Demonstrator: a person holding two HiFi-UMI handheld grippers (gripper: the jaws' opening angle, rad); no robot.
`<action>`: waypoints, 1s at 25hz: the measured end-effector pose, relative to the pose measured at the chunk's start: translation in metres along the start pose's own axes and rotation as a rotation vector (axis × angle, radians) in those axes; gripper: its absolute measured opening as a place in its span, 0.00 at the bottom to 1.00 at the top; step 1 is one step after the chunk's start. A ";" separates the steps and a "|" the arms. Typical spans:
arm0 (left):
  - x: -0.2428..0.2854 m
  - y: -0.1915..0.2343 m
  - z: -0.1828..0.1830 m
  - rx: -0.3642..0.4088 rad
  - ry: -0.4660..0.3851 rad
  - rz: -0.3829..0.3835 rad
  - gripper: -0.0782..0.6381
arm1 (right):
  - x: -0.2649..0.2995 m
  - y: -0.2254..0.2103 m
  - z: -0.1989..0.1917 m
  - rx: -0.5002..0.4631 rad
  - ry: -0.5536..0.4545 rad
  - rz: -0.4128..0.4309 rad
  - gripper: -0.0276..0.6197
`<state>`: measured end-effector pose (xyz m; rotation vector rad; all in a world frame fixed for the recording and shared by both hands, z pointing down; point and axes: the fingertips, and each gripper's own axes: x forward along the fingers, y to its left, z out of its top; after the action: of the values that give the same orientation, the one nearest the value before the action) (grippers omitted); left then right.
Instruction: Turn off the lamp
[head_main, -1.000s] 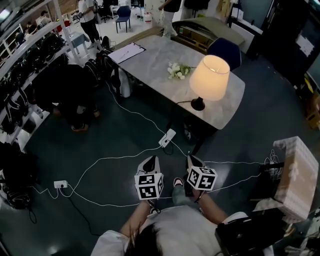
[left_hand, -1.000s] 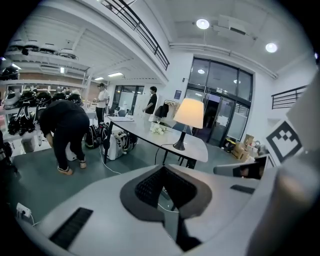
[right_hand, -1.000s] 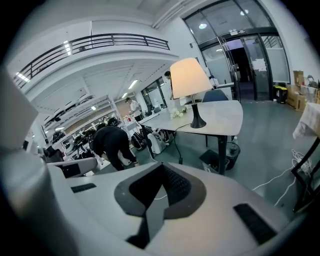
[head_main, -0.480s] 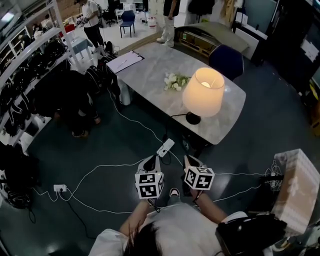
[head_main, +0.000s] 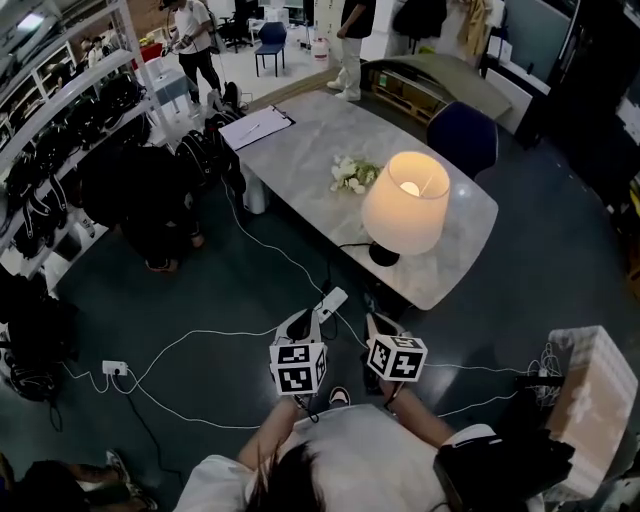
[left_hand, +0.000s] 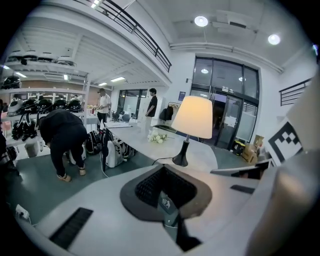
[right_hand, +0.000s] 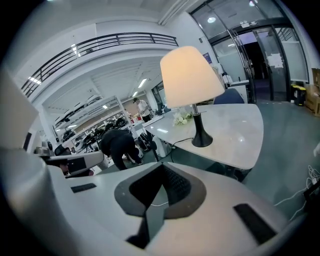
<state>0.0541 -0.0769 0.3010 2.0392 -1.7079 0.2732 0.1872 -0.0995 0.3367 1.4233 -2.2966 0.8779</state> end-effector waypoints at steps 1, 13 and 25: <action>0.002 0.000 0.002 -0.013 -0.001 0.005 0.12 | 0.001 -0.001 0.002 -0.005 0.003 0.007 0.04; 0.020 -0.004 0.001 -0.020 0.034 0.061 0.12 | 0.025 -0.015 0.008 0.007 0.061 0.079 0.04; 0.043 0.004 0.011 0.000 0.043 0.028 0.12 | 0.042 -0.019 0.009 0.059 0.071 0.053 0.04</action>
<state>0.0578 -0.1197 0.3110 1.9962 -1.7110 0.3237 0.1852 -0.1411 0.3590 1.3376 -2.2829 1.0033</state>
